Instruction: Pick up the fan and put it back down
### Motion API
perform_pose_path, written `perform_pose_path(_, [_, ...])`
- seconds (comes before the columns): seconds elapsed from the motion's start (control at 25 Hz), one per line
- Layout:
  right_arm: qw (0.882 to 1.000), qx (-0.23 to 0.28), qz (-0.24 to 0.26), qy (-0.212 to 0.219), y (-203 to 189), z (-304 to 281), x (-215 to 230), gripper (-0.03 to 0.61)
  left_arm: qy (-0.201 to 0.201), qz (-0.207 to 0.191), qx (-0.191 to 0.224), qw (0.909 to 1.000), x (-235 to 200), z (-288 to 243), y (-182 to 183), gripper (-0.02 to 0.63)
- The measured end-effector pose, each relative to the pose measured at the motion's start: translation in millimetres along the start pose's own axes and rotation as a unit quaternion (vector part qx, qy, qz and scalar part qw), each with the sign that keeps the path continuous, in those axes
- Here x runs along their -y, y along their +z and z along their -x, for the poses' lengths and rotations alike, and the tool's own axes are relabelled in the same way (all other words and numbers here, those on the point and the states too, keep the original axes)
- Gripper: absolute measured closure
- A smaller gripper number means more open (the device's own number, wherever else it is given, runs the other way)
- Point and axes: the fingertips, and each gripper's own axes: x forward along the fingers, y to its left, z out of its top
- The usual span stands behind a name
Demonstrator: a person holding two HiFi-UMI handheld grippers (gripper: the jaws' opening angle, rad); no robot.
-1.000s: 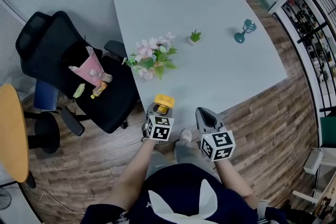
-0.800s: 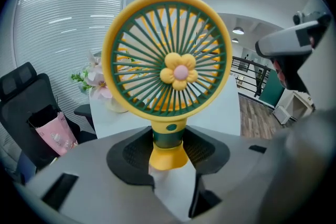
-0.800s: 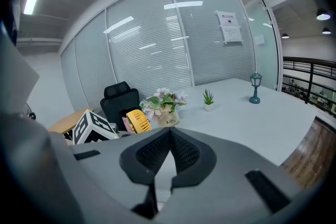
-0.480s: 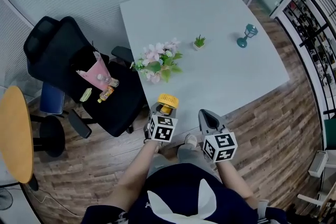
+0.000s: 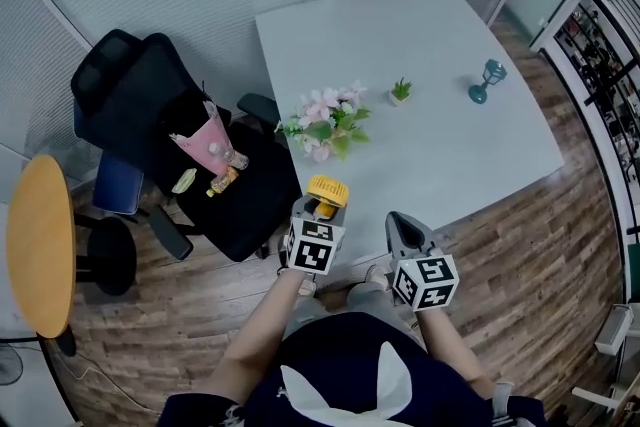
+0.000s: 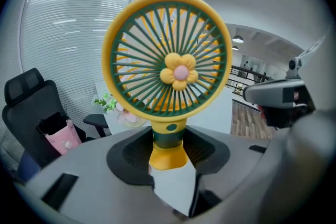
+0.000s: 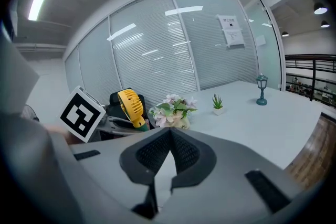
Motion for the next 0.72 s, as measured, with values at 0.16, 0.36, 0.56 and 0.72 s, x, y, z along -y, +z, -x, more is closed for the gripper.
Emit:
perform_pose_path(0.16, [1.0,0.003,0.0,0.009,2,-3,-11,0.574,-0.004,0.0,0.006,1.0,-5,15,3,0.428])
perform_pose_path(0.36, [1.0,0.004,0.001,0.013,2,-3,-18,0.574,0.001,-0.009,0.0,1.0,-12,34,1,0.428])
perform_pose_path(0.56, [1.0,0.003,-0.002,0.011,-1,0,-20,0.574,-0.002,-0.021,-0.005,0.9998,-12,50,-4,0.428])
perform_pose_path(0.72, [1.0,-0.001,-0.004,0.012,-6,-1,-23,0.574,0.0,-0.017,-0.011,0.9998,-14,59,-13,0.427])
